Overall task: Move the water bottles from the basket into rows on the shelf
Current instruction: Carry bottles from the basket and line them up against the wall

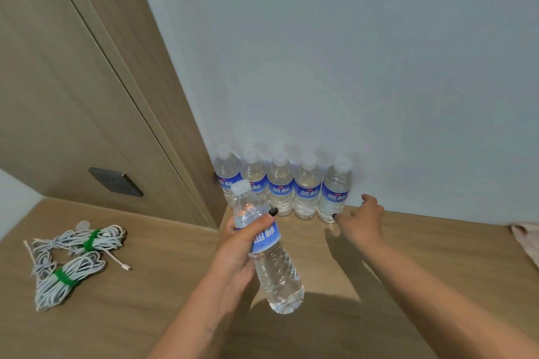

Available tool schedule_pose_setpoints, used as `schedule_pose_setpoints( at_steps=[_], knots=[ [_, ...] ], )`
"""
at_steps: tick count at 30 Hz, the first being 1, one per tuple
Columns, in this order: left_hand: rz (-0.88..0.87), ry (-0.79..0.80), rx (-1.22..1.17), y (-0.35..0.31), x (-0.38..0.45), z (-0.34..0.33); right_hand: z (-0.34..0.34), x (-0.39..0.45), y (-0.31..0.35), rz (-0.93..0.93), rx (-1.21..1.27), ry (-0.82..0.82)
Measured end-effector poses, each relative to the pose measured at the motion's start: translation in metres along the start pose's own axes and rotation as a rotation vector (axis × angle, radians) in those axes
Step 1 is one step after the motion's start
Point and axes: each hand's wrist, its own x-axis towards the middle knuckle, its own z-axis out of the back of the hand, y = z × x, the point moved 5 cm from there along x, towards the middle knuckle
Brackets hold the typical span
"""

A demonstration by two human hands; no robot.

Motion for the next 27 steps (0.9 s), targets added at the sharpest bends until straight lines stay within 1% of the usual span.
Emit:
schedule_pose_setpoints(
  at_steps=[2,3,6,8,13,15,17,20,24,26,27],
  knots=[
    [0.007,0.035,-0.001,0.001,0.004,-0.009,0.007,-0.035,0.013,0.223,0.02,0.021],
    [0.013,0.061,0.007,0.002,0.006,-0.015,0.008,-0.052,0.019,0.294,0.046,0.074],
    [0.065,0.148,0.053,0.011,0.013,-0.033,0.006,-0.095,0.028,0.358,0.109,0.31],
    [0.109,0.202,0.111,0.018,0.014,-0.045,0.005,-0.107,0.03,0.385,0.112,0.383],
    [0.154,0.244,0.243,0.036,0.016,-0.065,0.015,-0.104,0.021,0.41,0.067,0.301],
    [0.152,0.257,0.308,0.04,0.017,-0.073,0.018,-0.1,0.015,0.385,0.084,0.279],
    [0.148,0.302,0.375,0.044,0.016,-0.084,0.022,-0.094,0.008,0.348,0.122,0.256],
    [0.086,0.357,0.491,0.045,0.013,-0.101,0.029,-0.084,0.002,0.306,0.154,0.219],
    [-0.001,0.392,0.585,0.035,0.017,-0.117,0.044,-0.061,-0.007,0.279,0.154,0.107],
    [-0.086,0.364,0.669,0.02,0.02,-0.124,0.053,-0.045,-0.012,0.256,0.131,0.07],
    [-0.156,0.328,0.711,0.011,0.022,-0.125,0.057,-0.037,-0.013,0.252,0.109,0.055]
  ],
)
